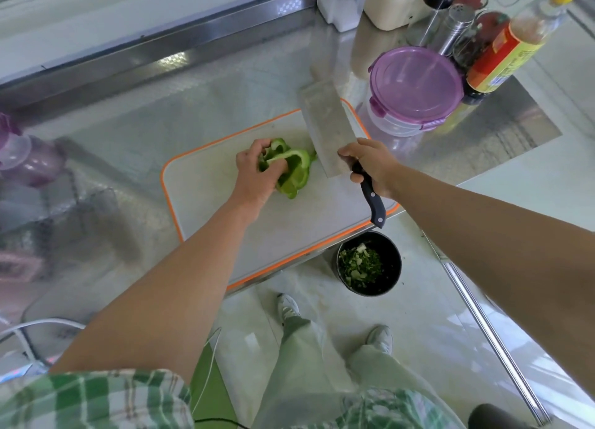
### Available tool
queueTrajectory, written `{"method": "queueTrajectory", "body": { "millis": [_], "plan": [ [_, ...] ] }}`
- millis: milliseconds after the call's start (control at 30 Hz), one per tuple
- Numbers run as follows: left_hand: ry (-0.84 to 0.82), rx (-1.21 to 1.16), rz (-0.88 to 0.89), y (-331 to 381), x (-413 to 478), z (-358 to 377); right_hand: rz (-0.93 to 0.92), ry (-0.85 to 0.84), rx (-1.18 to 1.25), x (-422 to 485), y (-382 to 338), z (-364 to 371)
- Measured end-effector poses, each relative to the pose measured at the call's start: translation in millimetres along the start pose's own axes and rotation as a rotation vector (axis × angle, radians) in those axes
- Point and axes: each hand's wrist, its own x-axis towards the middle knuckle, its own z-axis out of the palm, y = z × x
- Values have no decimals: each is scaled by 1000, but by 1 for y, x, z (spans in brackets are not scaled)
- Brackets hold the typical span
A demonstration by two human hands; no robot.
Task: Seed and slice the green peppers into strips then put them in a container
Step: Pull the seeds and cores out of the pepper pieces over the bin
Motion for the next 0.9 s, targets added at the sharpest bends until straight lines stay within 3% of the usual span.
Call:
{"method": "queueTrajectory", "body": {
  "millis": [267, 533, 700, 900],
  "plan": [
    [20, -27, 5, 20, 23, 38, -43, 44, 6, 1, 0, -16],
    [129, 174, 90, 26, 28, 41, -153, 203, -49, -7, 2, -24],
    [252, 212, 104, 15, 7, 30, -121, 281, -172, -18, 16, -43],
    [379, 264, -11, -8, -35, 31, -140, 322, -478, -36, 50, -64]
  ]
}}
